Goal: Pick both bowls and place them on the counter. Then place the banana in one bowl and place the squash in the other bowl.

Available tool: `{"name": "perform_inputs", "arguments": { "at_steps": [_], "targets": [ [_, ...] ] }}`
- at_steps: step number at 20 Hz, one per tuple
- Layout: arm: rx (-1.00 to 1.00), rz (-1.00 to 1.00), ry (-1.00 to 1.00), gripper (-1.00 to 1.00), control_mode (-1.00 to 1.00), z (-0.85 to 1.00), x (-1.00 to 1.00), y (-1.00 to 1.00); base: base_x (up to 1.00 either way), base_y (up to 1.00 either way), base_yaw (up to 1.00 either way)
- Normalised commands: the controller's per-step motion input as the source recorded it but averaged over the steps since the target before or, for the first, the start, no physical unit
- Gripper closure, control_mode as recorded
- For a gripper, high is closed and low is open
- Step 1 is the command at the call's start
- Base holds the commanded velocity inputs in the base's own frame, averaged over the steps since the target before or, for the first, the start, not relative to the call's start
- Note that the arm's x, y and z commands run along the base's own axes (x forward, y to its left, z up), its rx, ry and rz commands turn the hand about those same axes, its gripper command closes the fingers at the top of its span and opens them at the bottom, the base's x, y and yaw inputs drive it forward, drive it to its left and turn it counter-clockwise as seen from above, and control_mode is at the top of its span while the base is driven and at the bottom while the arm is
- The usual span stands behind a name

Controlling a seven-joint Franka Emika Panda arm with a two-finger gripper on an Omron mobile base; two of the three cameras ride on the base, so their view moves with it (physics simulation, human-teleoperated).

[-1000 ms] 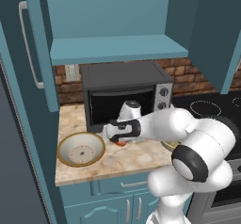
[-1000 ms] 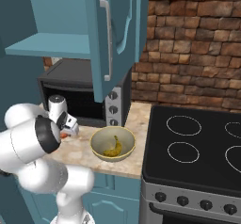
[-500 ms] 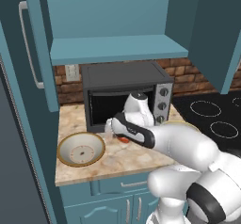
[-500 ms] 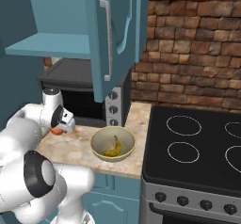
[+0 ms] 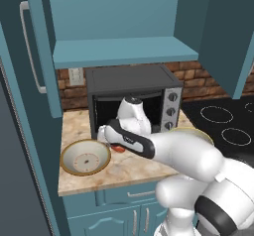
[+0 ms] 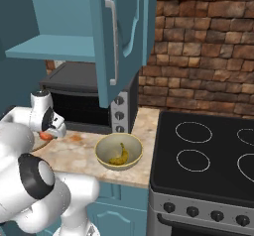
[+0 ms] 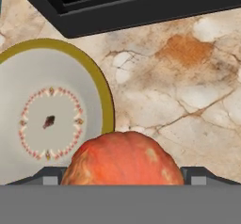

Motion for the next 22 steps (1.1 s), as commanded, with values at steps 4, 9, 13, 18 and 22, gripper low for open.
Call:
{"name": "perform_inputs", "arguments": {
  "at_steps": [4, 9, 13, 18, 22],
  "targets": [
    [0.00, 0.05, 0.00, 1.00, -1.00, -0.03, 0.07, 0.71, 0.00, 0.00, 0.00],
    [0.00, 0.06, 0.05, 1.00, -1.00, -0.17, 0.21, 0.67, 0.00, 0.00, 0.00],
    [0.00, 0.05, 0.24, 1.00, -1.00, -0.38, 0.31, 0.39, 0.00, 0.00, 0.00],
    [-0.06, 0.01, 0.14, 1.00, -1.00, -0.16, 0.12, 0.35, 0.00, 0.00, 0.00],
    [-0.14, 0.00, 0.09, 1.00, -1.00, -0.09, 0.05, 0.17, 0.00, 0.00, 0.00]
  ]
}}
